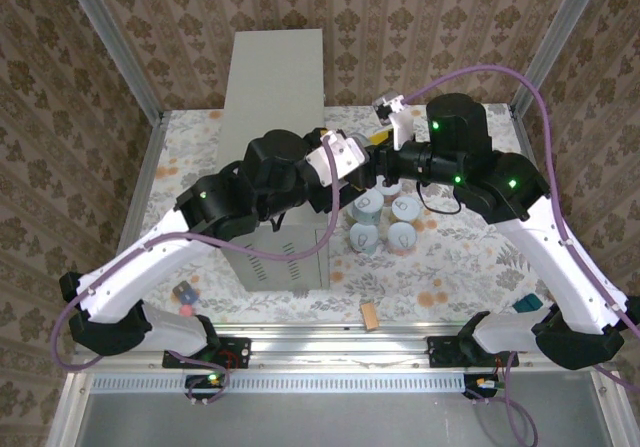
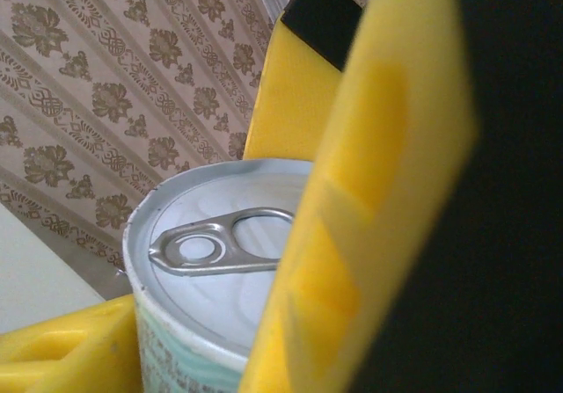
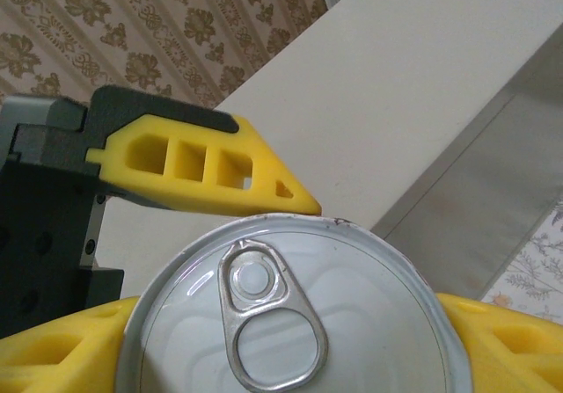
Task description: Place and organize the canned foods onto the counter
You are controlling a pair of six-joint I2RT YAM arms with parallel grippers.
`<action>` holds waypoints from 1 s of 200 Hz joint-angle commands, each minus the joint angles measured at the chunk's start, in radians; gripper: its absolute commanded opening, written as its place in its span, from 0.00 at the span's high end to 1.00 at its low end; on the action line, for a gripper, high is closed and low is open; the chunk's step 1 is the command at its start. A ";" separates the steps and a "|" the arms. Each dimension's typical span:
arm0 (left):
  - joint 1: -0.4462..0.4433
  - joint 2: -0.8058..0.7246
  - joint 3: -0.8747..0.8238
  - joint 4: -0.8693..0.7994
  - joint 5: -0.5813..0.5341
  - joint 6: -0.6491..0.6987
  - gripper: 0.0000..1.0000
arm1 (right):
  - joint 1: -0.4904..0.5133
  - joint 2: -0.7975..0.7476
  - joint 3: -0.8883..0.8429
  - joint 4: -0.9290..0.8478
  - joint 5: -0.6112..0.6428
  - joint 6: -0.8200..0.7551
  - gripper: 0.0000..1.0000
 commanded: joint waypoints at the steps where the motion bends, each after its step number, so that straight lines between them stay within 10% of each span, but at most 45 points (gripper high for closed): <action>1: 0.030 -0.029 -0.024 0.143 -0.051 -0.013 0.29 | 0.025 -0.045 0.008 0.058 -0.035 0.037 0.34; 200: 0.095 -0.103 -0.044 0.139 0.019 -0.039 0.44 | 0.024 -0.038 -0.013 0.132 -0.030 0.046 0.12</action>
